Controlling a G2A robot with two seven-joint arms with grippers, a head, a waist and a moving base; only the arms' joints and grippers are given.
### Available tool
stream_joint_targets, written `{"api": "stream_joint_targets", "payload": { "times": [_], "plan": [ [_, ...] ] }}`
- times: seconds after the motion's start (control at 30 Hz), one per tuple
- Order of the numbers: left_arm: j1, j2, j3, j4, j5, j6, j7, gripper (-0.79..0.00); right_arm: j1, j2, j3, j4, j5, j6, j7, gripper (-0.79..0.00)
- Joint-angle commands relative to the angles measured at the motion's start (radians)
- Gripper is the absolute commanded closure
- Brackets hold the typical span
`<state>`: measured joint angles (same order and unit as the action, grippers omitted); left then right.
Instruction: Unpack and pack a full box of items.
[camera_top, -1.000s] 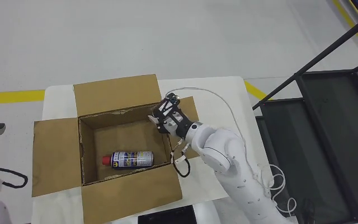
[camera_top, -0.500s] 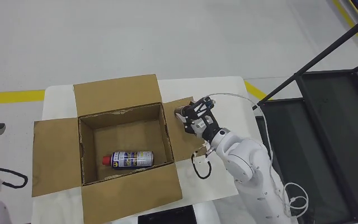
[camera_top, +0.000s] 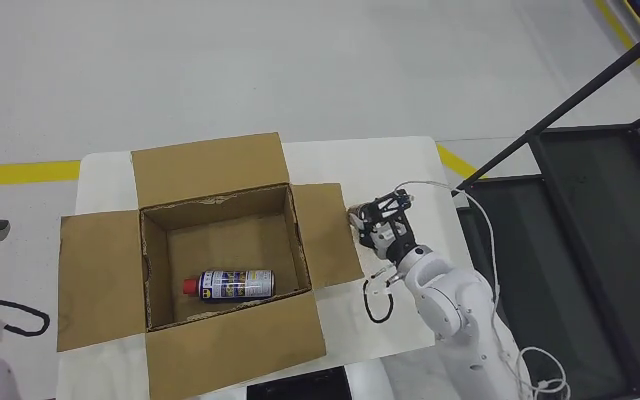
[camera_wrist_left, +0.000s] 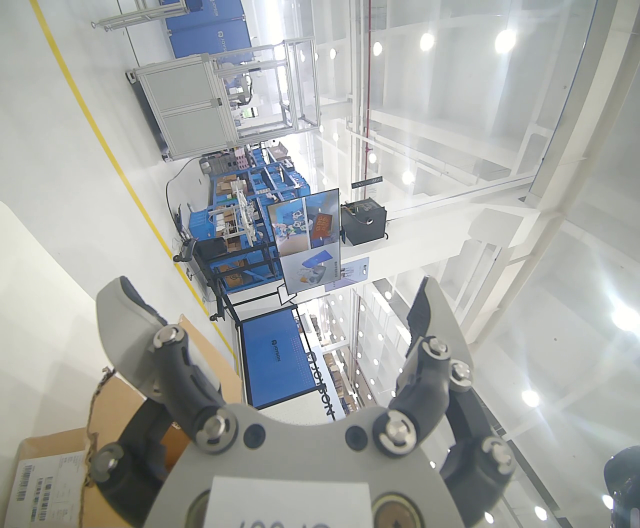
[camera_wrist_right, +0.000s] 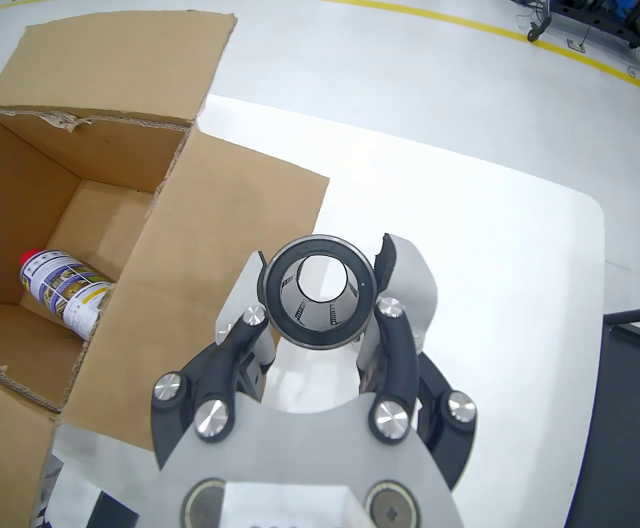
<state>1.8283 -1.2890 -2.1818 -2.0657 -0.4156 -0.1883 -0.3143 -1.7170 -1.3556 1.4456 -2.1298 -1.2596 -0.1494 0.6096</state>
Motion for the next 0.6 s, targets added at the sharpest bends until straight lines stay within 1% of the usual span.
{"api": "stream_joint_targets", "payload": {
  "times": [0.0,0.23,0.37,0.5,0.57],
  "plan": [
    [0.000,0.000,0.000,0.000,0.000,0.000,0.000,-0.785,-0.010,0.002,0.012,0.006,-0.009,0.012,0.000,0.000],
    [0.000,0.000,0.000,0.000,0.000,0.000,0.000,-0.785,-0.018,0.006,0.038,0.042,-0.034,0.072,-0.003,0.000],
    [0.000,0.000,0.000,0.000,0.000,0.000,0.000,-0.785,-0.007,0.007,0.051,0.087,-0.013,0.099,-0.012,0.000],
    [0.000,0.000,0.000,0.000,0.000,0.000,0.000,-0.785,0.001,0.009,0.057,0.114,-0.047,0.138,0.020,0.000],
    [0.000,0.000,0.000,0.000,0.000,0.000,0.000,-0.785,0.003,0.009,0.059,0.125,-0.032,0.149,0.014,0.000]
  ]
}}
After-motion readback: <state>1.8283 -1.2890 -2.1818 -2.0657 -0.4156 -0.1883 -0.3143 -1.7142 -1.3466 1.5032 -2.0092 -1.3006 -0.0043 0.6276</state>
